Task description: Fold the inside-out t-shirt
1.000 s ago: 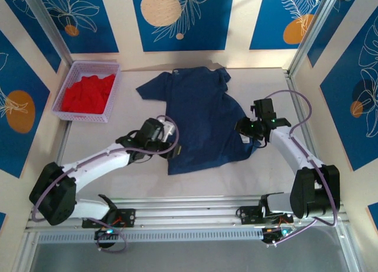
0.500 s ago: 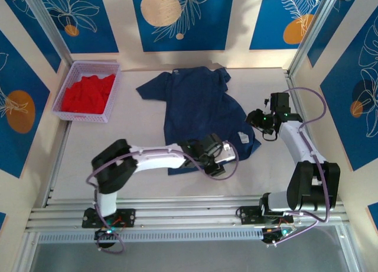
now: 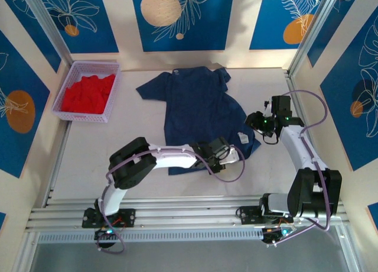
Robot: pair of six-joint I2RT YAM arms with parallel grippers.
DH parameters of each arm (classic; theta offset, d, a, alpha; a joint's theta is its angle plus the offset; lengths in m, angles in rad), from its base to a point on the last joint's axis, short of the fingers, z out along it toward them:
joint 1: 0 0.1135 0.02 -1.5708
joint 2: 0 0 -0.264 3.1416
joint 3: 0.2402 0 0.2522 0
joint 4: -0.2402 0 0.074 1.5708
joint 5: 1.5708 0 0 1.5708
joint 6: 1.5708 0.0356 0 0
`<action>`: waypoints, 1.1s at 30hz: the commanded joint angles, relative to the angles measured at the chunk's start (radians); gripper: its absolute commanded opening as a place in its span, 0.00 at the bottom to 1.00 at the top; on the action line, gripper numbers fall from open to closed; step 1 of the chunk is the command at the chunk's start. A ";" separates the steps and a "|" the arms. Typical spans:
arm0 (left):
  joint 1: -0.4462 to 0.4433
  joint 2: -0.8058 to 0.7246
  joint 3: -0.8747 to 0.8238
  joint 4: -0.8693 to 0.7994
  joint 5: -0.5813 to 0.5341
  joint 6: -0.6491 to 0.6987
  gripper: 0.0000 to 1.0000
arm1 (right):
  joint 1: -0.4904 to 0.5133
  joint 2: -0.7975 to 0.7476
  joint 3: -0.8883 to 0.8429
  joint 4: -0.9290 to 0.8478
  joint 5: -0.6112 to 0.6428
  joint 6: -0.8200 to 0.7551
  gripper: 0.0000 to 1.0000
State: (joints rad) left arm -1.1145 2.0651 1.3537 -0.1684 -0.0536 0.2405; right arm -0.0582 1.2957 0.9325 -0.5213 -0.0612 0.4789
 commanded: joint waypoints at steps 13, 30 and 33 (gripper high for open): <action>0.115 -0.111 -0.023 0.029 0.262 -0.164 0.00 | 0.058 -0.080 -0.021 -0.068 -0.029 -0.016 0.42; 0.442 -0.226 -0.041 0.112 0.570 -0.593 0.00 | 0.548 -0.211 -0.412 0.526 0.047 -0.079 0.41; 0.465 -0.254 -0.010 0.059 0.605 -0.595 0.00 | 0.625 -0.082 -0.445 0.728 0.069 -0.133 0.37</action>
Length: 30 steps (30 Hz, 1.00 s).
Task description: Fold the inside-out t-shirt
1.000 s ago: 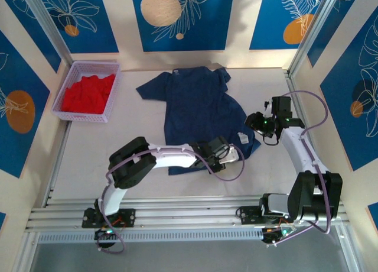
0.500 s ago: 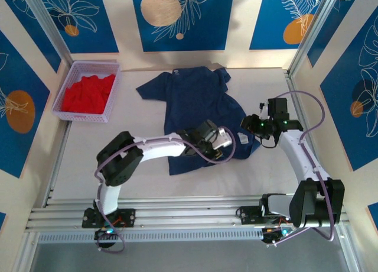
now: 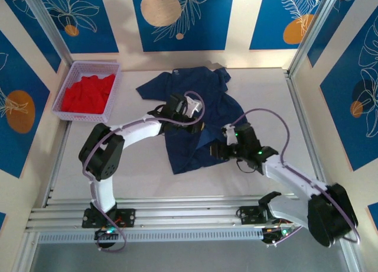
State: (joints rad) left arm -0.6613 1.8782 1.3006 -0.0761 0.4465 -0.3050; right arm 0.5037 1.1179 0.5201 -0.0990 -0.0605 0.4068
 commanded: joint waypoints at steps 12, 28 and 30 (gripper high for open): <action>0.026 -0.166 0.211 -0.277 0.162 -0.017 0.00 | 0.169 0.462 0.006 0.658 0.328 -0.231 0.30; 0.026 -0.219 0.266 -0.399 0.118 0.120 0.00 | 0.095 0.478 0.000 0.684 0.330 -0.374 0.26; 0.025 -0.226 0.266 -0.381 0.147 0.103 0.00 | 0.098 0.490 0.017 0.662 0.368 -0.362 0.26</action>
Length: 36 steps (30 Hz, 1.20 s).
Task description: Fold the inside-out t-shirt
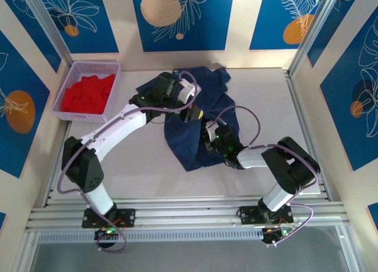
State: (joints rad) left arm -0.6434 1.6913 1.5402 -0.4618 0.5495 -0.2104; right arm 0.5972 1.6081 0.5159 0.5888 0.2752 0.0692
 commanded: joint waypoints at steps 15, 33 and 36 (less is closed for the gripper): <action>-0.070 -0.063 0.097 0.000 0.032 -0.040 0.00 | 0.093 0.168 0.200 -0.072 0.232 -0.089 0.28; -0.082 -0.016 0.244 -0.097 -0.229 -0.027 0.00 | 0.213 0.138 0.174 -0.057 0.293 -0.149 0.43; -0.082 -0.029 0.224 -0.083 -0.177 -0.027 0.00 | 0.176 0.158 0.218 -0.136 0.314 -0.106 0.43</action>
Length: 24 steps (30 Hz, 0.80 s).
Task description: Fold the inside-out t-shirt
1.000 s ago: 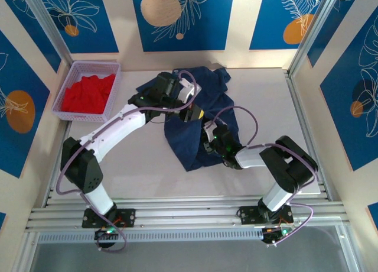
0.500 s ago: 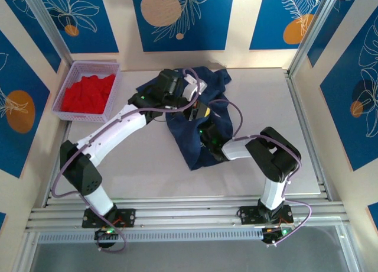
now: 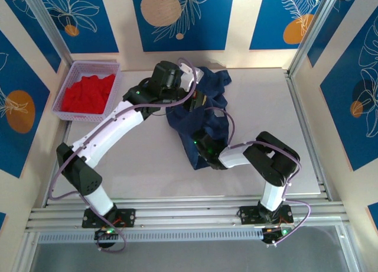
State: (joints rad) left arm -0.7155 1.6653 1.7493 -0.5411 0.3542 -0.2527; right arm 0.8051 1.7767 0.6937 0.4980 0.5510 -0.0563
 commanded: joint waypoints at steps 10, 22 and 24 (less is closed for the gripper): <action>-0.014 -0.141 -0.130 0.134 0.228 0.006 0.00 | -0.135 0.089 0.263 -0.309 -0.012 0.062 0.43; -0.025 -0.165 -0.103 0.112 0.229 0.065 0.00 | -0.171 0.103 0.351 -0.415 -0.160 0.101 0.50; -0.027 -0.147 -0.069 0.090 0.184 0.072 0.00 | -0.153 0.108 0.359 -0.426 -0.141 0.091 0.52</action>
State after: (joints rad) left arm -0.7254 1.5360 1.6295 -0.4583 0.5449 -0.2111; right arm 0.6292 1.8835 1.0161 0.1131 0.4393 0.0296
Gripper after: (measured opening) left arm 0.036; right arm 0.517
